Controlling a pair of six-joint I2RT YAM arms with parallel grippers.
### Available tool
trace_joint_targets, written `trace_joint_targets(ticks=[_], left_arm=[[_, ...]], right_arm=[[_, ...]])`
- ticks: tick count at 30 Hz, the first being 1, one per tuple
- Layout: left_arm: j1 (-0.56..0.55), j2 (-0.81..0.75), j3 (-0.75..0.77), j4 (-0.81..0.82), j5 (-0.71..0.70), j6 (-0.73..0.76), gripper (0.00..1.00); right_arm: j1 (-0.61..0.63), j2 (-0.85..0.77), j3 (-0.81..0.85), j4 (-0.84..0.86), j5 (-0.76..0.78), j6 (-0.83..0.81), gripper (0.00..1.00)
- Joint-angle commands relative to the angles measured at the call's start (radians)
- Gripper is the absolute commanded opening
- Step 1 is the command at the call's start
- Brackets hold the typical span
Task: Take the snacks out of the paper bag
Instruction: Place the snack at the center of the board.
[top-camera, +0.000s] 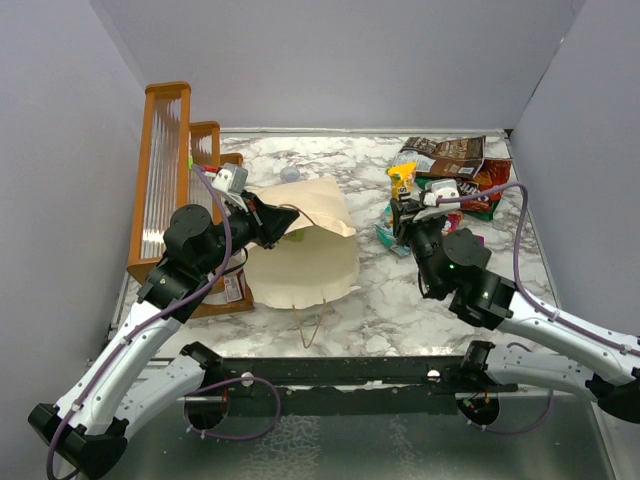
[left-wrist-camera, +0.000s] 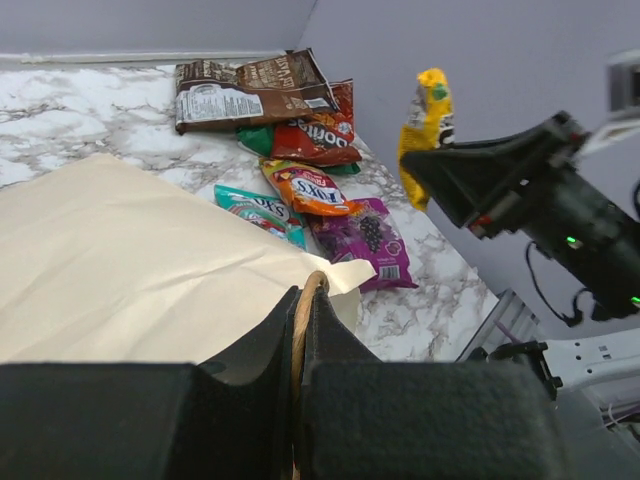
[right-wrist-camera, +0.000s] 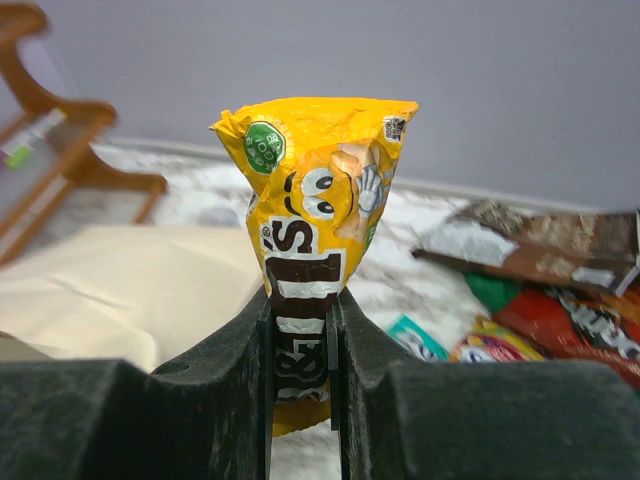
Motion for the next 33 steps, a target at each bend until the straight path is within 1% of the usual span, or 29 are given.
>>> trace_joint_targets(ticks=[1, 5, 8, 12, 13, 16, 19, 21, 22, 25, 26, 28, 30, 33], left_arm=[[-0.004, -0.014, 0.019, -0.005, 0.024, -0.002, 0.0], [-0.003, -0.02, 0.018, -0.004, 0.031, -0.017, 0.0], [-0.004, -0.021, 0.017, -0.002, 0.051, -0.017, 0.0], [-0.004, -0.021, 0.012, 0.007, 0.083, -0.027, 0.0], [-0.003, -0.021, 0.012, 0.013, 0.099, -0.029, 0.0], [-0.004, -0.017, 0.004, 0.038, 0.14, -0.027, 0.0], [-0.004, -0.015, -0.008, 0.068, 0.148, -0.043, 0.0], [-0.004, -0.011, -0.008, 0.078, 0.162, -0.051, 0.0], [-0.004, -0.01, -0.007, 0.08, 0.17, -0.052, 0.0], [-0.003, -0.009, -0.009, 0.082, 0.174, -0.047, 0.0], [-0.003, -0.009, -0.007, 0.082, 0.173, -0.049, 0.0], [-0.003, -0.005, -0.004, 0.083, 0.183, -0.054, 0.0], [-0.003, -0.006, 0.0, 0.085, 0.189, -0.056, 0.0], [-0.003, -0.007, -0.007, 0.093, 0.181, -0.052, 0.0]], right_arm=[[-0.195, 0.064, -0.052, -0.211, -0.137, 0.326, 0.11], [-0.215, 0.155, -0.133, -0.273, -0.293, 0.561, 0.11], [-0.216, 0.175, -0.242, -0.262, -0.323, 0.734, 0.11], [-0.219, 0.148, -0.332, -0.263, -0.323, 0.836, 0.12], [-0.22, 0.142, -0.345, -0.268, -0.352, 0.855, 0.12], [-0.221, 0.134, -0.392, -0.259, -0.366, 0.9, 0.15], [-0.227, 0.134, -0.419, -0.243, -0.37, 0.924, 0.18], [-0.228, 0.129, -0.414, -0.241, -0.367, 0.913, 0.23], [-0.229, 0.125, -0.407, -0.243, -0.356, 0.899, 0.28], [-0.229, 0.106, -0.381, -0.254, -0.304, 0.836, 0.53], [-0.229, 0.095, -0.368, -0.261, -0.294, 0.81, 0.59], [-0.229, 0.064, -0.34, -0.247, -0.309, 0.728, 0.66], [-0.229, 0.024, -0.32, -0.183, -0.385, 0.604, 0.73], [-0.229, -0.03, -0.314, -0.003, -0.606, 0.366, 0.76]])
